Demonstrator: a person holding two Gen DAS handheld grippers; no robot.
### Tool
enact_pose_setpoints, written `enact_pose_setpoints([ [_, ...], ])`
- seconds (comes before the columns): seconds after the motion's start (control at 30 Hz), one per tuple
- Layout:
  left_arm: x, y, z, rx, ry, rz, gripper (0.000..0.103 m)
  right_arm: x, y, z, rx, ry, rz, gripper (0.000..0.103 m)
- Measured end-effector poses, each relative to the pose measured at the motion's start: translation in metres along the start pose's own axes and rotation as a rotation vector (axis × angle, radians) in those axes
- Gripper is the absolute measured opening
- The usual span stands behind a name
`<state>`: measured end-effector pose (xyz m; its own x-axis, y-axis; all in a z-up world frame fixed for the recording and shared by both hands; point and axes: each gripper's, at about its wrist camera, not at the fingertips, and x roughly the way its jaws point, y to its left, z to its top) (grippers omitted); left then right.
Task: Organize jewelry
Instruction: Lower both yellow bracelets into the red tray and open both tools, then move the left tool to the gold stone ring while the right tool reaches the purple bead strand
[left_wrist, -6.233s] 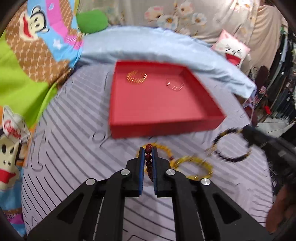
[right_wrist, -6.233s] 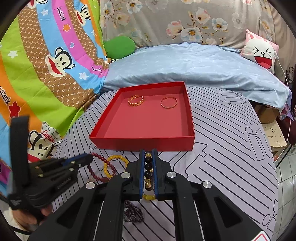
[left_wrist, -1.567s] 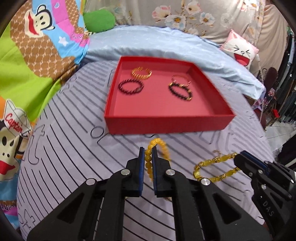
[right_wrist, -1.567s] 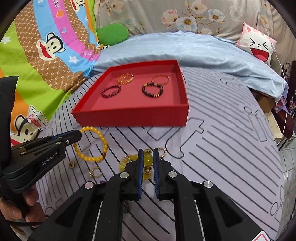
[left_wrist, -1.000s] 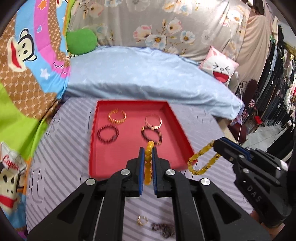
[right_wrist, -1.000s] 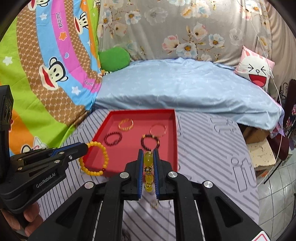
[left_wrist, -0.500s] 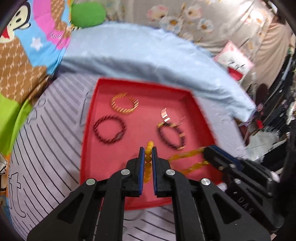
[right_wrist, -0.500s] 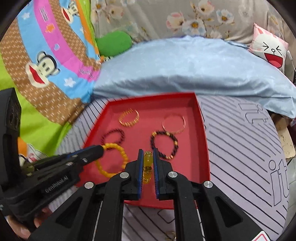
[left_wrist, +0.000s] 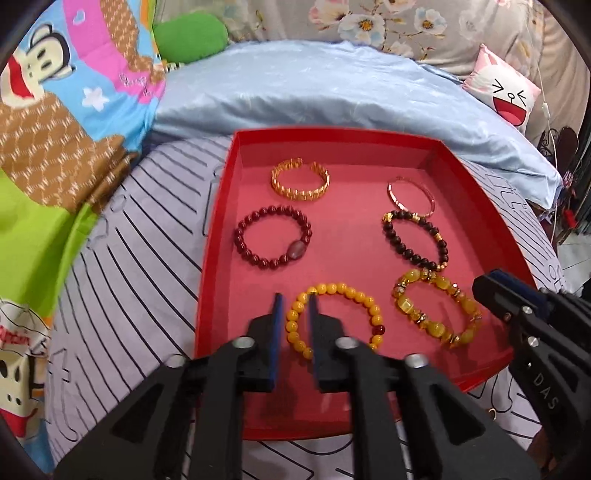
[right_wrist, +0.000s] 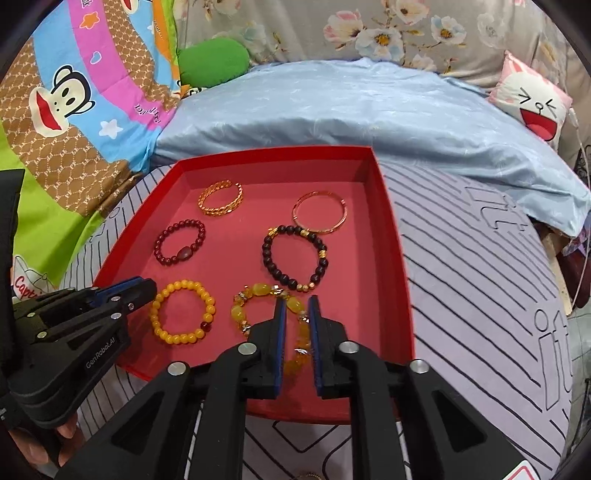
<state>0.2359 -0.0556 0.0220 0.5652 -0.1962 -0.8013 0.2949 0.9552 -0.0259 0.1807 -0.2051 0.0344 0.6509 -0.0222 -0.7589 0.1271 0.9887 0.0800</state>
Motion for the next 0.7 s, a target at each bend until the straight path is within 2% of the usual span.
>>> enact_pose_setpoints([
  [0.03,-0.005,-0.001,0.000,0.002,-0.021,0.015,0.039,-0.004,-0.001,0.000,0.008,-0.011,0.001,0.032],
  [0.07,-0.008,-0.002,0.001,0.004,-0.035,0.021,0.040,-0.009,-0.003,0.000,0.016,-0.022,0.004,0.034],
  [0.37,-0.040,-0.007,0.003,0.004,-0.080,0.019,0.041,-0.044,-0.001,0.000,0.016,-0.072,0.020,0.034],
  [0.7,-0.089,-0.003,-0.028,-0.015,-0.113,0.023,0.041,-0.096,-0.001,-0.037,0.004,-0.091,0.039,0.034],
])
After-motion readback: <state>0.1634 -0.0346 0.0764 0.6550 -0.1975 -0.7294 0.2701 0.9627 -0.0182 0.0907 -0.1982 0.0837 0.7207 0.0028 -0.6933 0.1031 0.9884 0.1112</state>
